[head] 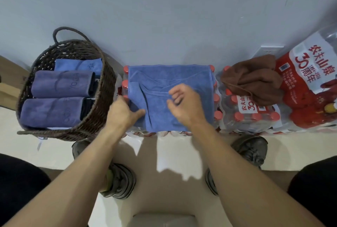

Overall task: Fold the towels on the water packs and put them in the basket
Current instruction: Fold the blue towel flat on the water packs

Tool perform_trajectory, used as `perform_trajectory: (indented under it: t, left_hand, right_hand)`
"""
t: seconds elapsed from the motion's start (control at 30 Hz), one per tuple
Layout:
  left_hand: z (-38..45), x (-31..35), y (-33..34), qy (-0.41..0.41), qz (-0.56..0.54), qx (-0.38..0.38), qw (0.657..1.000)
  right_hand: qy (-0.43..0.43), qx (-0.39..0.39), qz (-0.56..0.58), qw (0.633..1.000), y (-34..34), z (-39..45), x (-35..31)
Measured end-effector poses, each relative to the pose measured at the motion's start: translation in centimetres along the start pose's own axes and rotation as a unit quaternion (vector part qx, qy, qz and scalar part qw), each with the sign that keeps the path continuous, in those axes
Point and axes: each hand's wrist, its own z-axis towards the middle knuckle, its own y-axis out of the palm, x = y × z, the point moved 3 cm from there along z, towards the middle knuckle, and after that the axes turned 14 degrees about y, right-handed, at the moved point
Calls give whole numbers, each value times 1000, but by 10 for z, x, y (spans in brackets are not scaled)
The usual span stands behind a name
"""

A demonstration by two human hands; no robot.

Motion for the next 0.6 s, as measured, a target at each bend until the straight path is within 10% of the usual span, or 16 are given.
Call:
perform_trajectory:
  t: [0.13, 0.6]
  left_hand:
    - [-10, -14, 5, -17, -2, -20, 1000]
    - [-7, 40, -49, 164, -157, 59, 972]
  right_hand:
    - [13, -136, -116, 984, 40, -21, 20]
    - [-42, -107, -5, 993, 37, -27, -38]
